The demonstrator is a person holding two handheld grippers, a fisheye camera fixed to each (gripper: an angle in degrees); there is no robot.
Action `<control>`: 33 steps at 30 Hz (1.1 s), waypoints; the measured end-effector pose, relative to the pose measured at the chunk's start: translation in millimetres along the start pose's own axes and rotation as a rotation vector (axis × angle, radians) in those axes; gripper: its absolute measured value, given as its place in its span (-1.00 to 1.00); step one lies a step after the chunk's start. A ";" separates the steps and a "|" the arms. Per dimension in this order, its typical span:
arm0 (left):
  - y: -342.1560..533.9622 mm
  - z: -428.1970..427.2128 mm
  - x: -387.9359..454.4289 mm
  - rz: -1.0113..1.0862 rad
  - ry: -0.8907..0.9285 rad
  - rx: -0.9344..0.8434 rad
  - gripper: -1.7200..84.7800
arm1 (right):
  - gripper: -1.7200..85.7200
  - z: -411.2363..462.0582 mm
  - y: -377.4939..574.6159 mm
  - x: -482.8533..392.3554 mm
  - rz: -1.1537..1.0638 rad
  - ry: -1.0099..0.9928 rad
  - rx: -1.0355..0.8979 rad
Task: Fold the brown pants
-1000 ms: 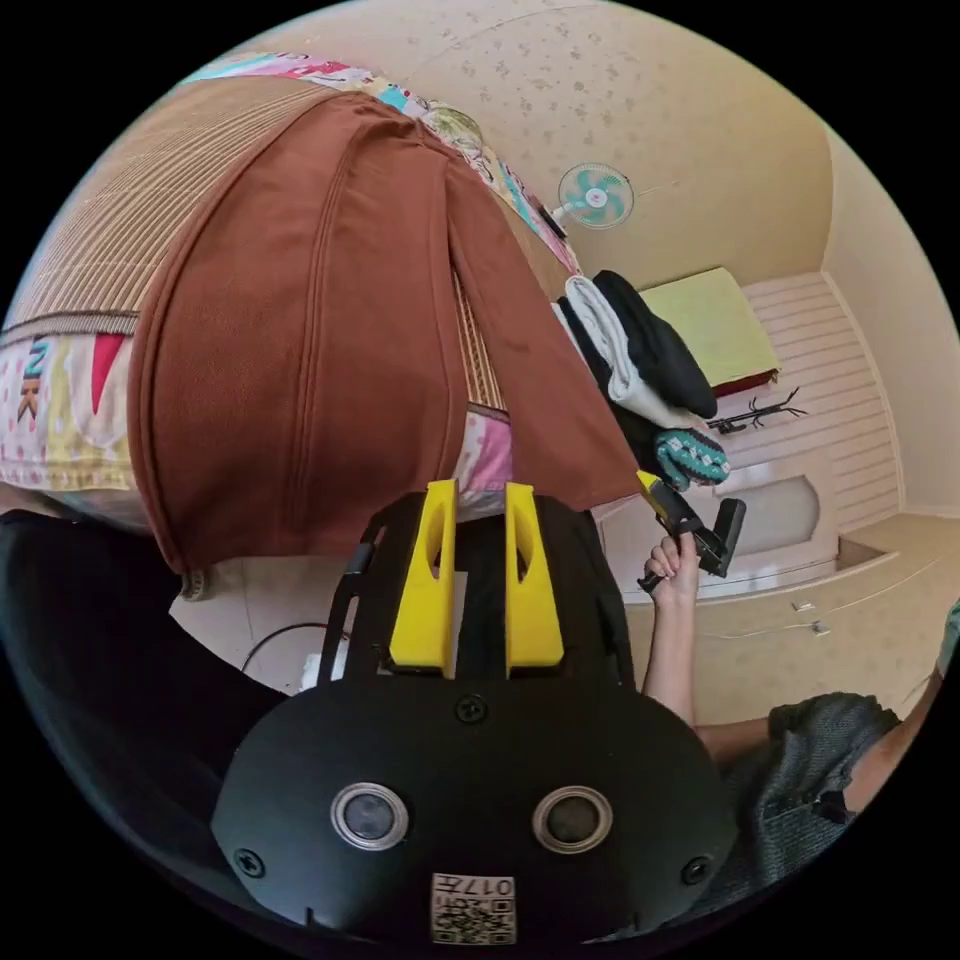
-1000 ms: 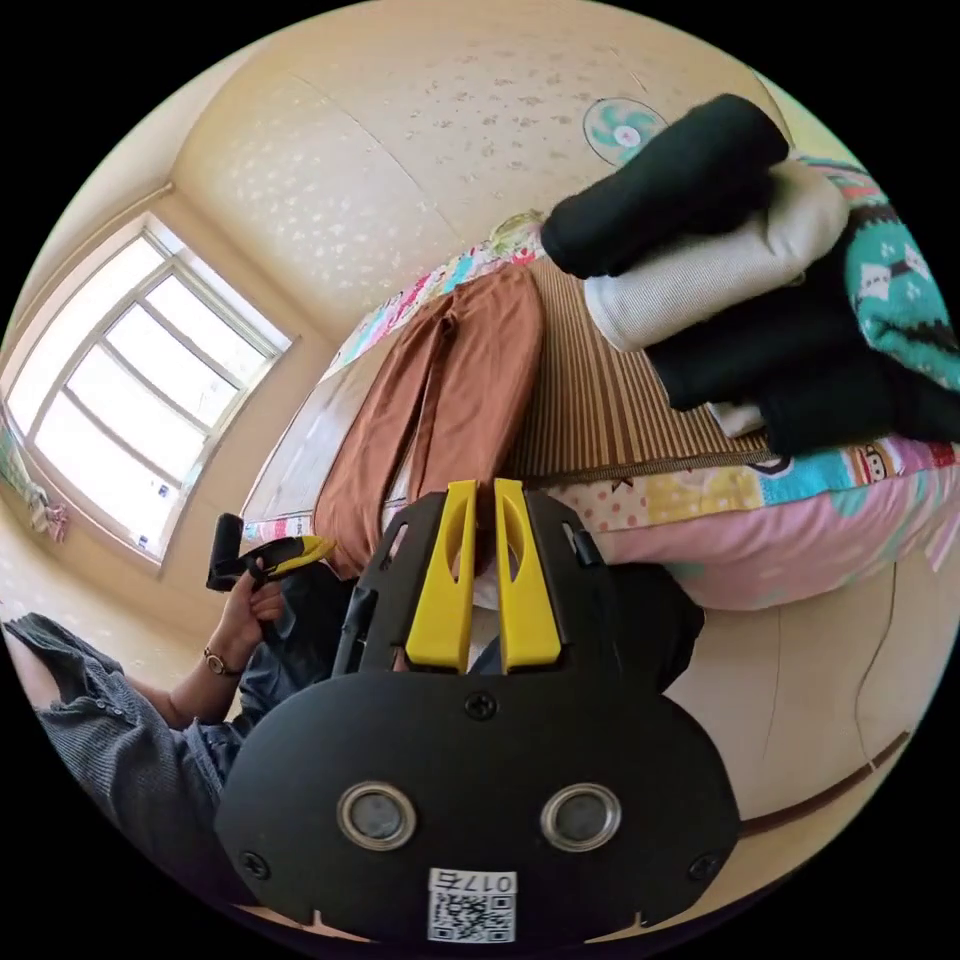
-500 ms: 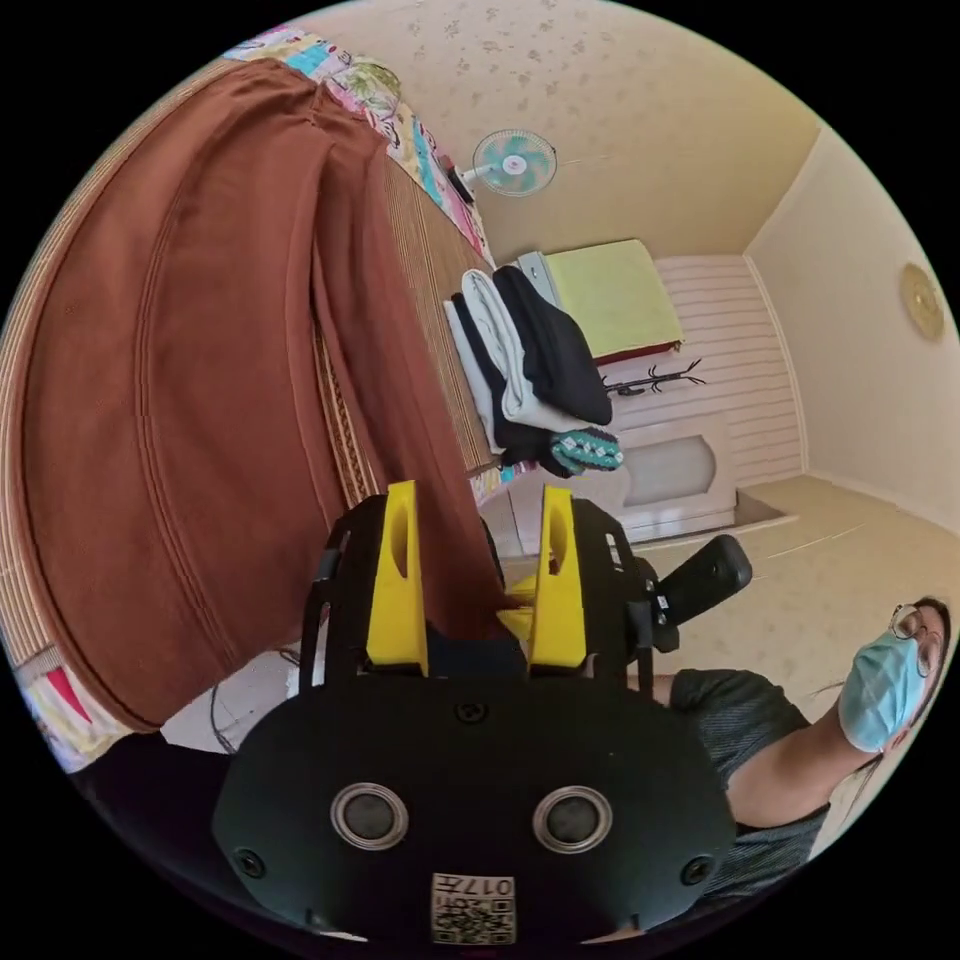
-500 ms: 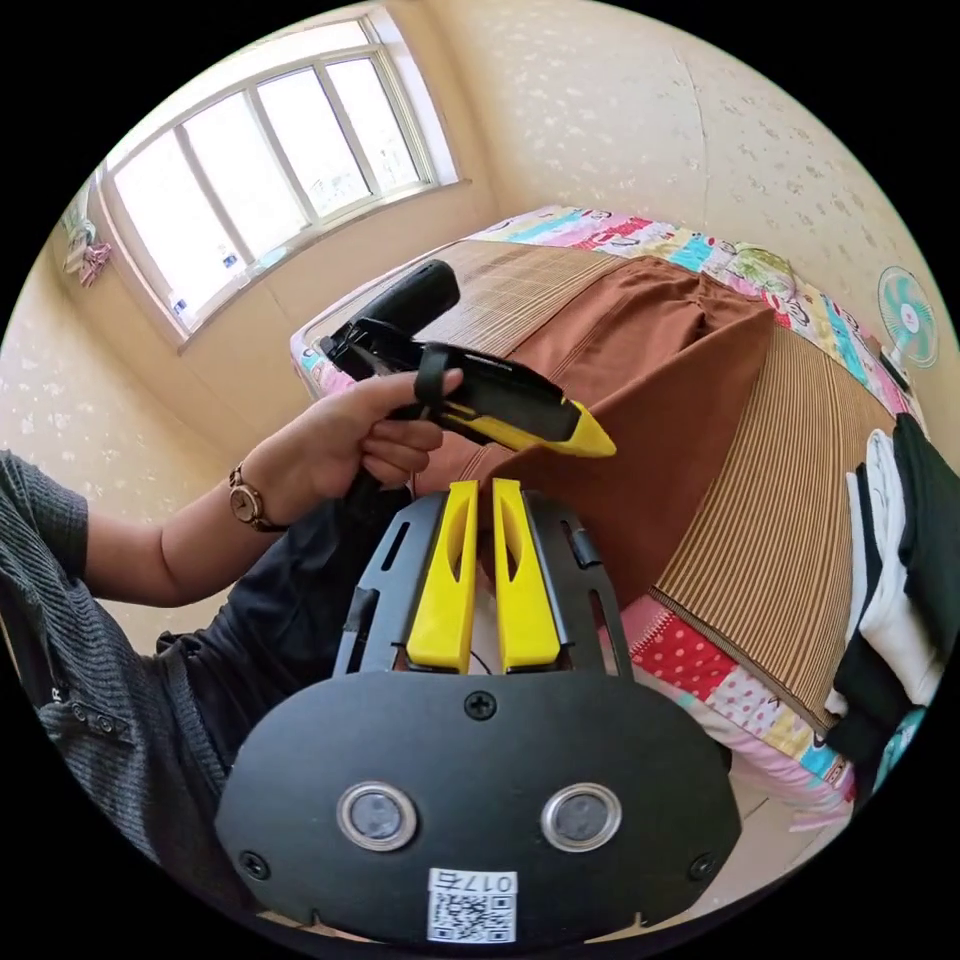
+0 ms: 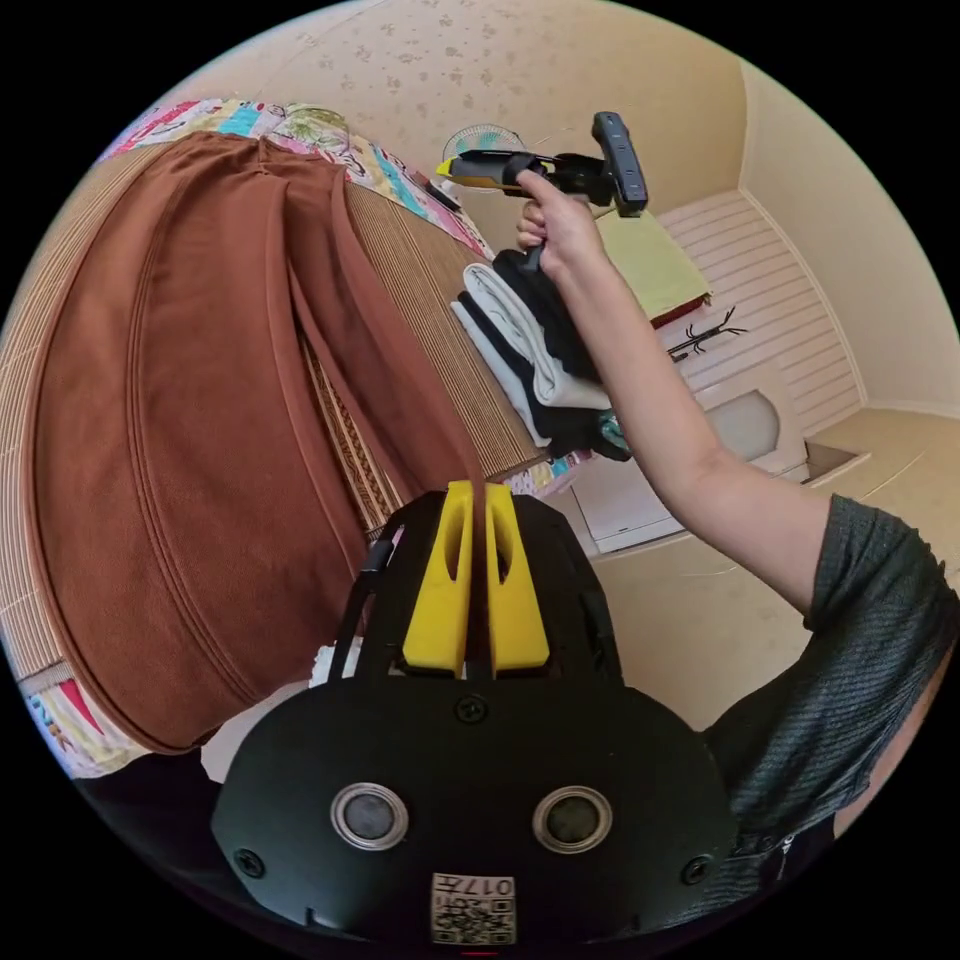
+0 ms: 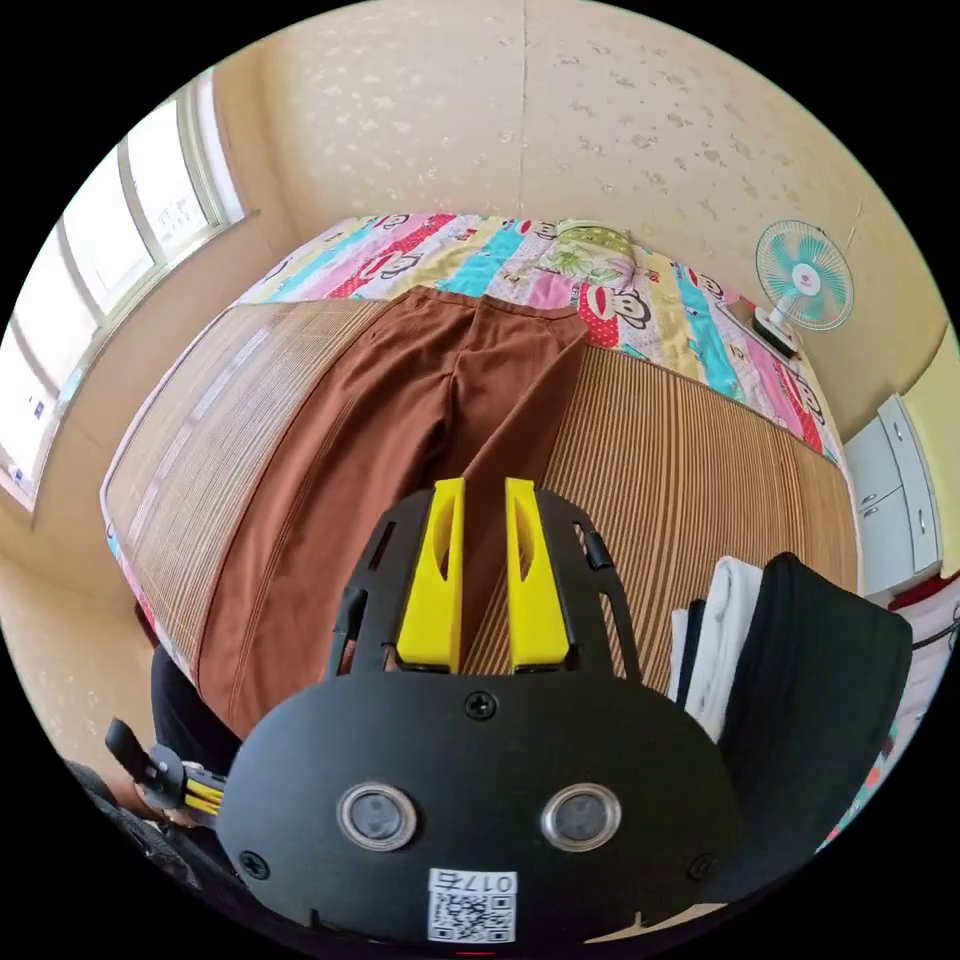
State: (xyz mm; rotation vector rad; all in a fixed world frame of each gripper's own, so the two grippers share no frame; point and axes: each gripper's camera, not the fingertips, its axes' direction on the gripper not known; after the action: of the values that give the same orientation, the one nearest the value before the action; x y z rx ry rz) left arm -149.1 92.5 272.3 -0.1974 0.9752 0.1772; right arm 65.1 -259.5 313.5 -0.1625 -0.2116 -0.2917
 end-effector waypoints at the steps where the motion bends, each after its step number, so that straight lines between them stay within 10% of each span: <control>1: 0.8 1.8 2.8 0.002 -0.011 0.006 -0.98 | -0.67 28.0 -23.2 10.2 0.056 0.043 -0.022; 9: 1.4 8.5 -16.9 -0.026 0.071 0.005 -0.98 | -0.86 116.6 -68.3 20.9 0.255 0.116 -0.066; 16: 30.2 -45.4 -56.2 -0.011 0.267 0.039 -0.98 | -0.91 36.2 -70.0 -144.6 -0.130 0.103 0.335; 24: 102.0 -108.0 -102.0 -0.285 0.047 0.157 -0.98 | -0.91 127.1 -88.7 -235.5 -0.251 -0.171 0.136; 33: 114.1 -107.6 -139.3 -0.371 -0.017 0.078 -0.87 | -0.86 51.4 146.9 -121.2 -0.234 -0.516 0.151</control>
State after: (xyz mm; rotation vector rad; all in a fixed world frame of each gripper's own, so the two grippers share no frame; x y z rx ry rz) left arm -338.9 168.2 319.9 -0.3003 0.9105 -0.1988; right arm -13.4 -78.6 316.5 -0.0602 -0.7657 -0.4622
